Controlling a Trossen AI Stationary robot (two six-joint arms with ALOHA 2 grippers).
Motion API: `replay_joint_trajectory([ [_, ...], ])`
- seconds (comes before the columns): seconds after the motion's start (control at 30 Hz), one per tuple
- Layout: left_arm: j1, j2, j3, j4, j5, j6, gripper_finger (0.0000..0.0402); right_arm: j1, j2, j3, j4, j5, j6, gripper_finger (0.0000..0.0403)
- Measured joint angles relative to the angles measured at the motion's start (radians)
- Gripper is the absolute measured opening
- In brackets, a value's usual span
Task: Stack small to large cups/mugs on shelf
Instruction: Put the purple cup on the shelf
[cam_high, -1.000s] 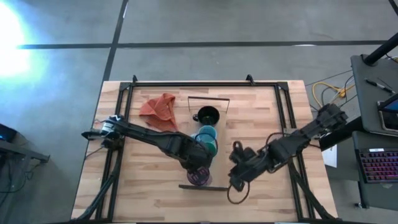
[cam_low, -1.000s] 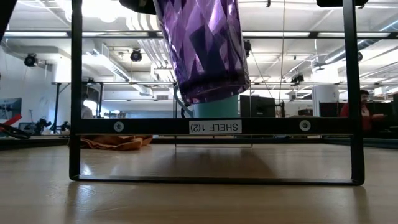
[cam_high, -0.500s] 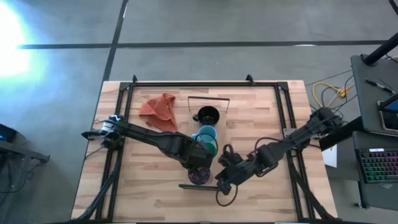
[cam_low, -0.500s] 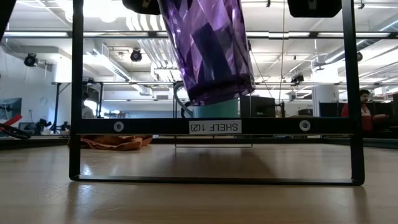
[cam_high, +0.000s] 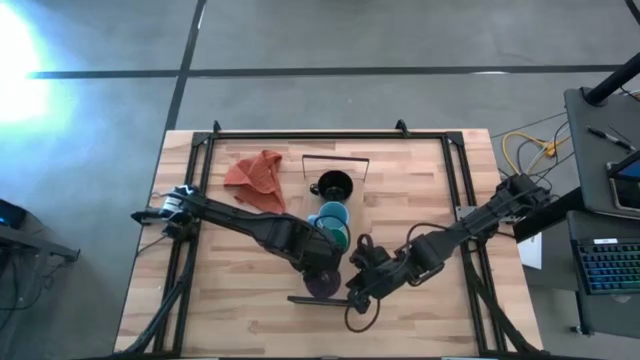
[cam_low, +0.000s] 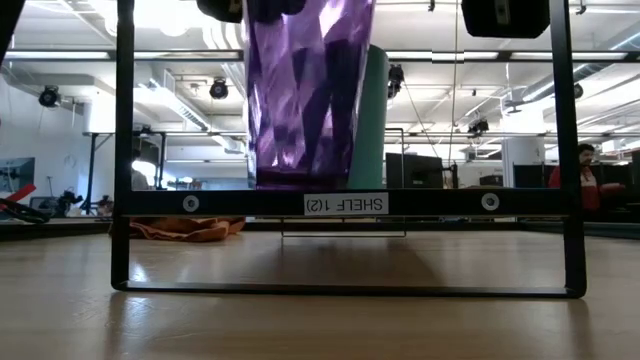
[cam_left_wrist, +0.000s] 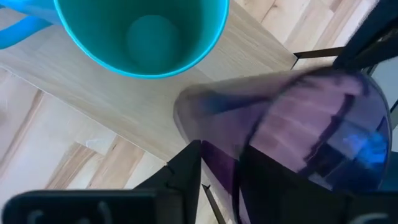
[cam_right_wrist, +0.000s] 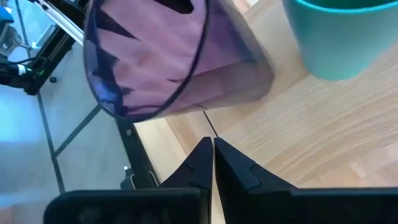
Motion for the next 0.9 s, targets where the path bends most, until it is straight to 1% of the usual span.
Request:
replay_joint_trajectory([
  [0.63,0.002,0.003,-0.018,0.044,0.006,0.034,0.0088,0.000,0.000,-0.010,-0.012,0.000,-0.007,0.0009],
  [0.9,0.002,0.004,-0.022,0.067,-0.017,0.046,0.0064,0.000,-0.008,-0.010,-0.029,-0.002,0.007,0.0009],
])
